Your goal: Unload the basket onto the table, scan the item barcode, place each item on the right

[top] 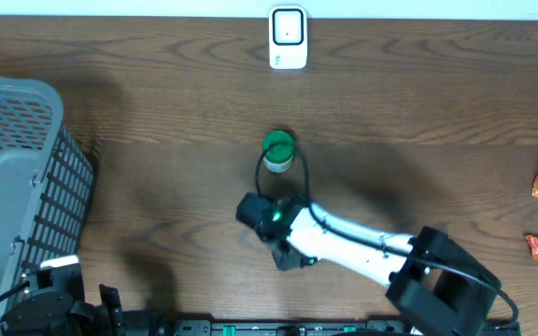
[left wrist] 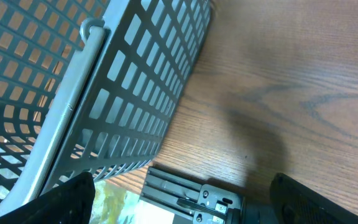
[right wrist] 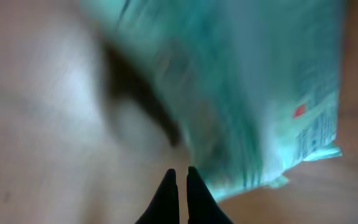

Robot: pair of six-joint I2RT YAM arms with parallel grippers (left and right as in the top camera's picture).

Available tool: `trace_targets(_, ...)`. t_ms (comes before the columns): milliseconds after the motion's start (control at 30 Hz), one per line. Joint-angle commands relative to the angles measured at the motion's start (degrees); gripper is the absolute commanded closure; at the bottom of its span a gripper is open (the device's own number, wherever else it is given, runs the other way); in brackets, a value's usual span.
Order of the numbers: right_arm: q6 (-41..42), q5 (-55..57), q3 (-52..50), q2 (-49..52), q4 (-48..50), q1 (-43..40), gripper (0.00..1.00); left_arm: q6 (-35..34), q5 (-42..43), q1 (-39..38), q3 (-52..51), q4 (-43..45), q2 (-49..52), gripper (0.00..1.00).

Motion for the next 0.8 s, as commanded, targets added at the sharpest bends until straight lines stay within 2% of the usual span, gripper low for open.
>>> trace_targets(0, 2.0, 4.9, -0.2, 0.0, 1.8, -5.0, 0.99, 0.3, -0.3, 0.3, 0.1, -0.2, -0.3, 0.1)
trace_targets(267, -1.7, 8.9, 0.7, -0.2, 5.2, -17.2, 0.99, 0.3, -0.3, 0.3, 0.1, -0.2, -0.3, 0.1)
trace_targets(367, -2.3, 3.5, 3.4, -1.2, 2.4, -19.6, 0.96, 0.3, -0.3, 0.3, 0.1, -0.2, -0.3, 0.1)
trace_targets(400, -2.8, 0.1, 4.7, -2.0, 1.3, -20.1, 0.87, 0.3, -0.3, 0.3, 0.1, -0.2, -0.3, 0.1)
trace_targets(467, -5.0, -8.1, 6.8, -4.5, 0.2, -21.4, 0.51, 0.3, -0.3, 0.3, 0.1, -0.2, -0.3, 0.1)
trace_targets(533, -9.1, -14.9, 7.3, -7.7, 0.5, -23.4, 0.01, 0.3, -0.3, 0.3, 0.1, -0.2, -0.3, 0.1)
trace_targets(633, -12.4, -21.3, 6.6, -11.1, -0.5, -28.2, 0.01, 0.3, -0.3, 0.3, 0.1, -0.2, -0.3, 0.1)
trace_targets(767, -16.1, -27.8, 3.2, -10.5, 2.8, -35.6, 0.01, 0.3, -0.3, 0.3, 0.1, -0.2, -0.3, 0.1)
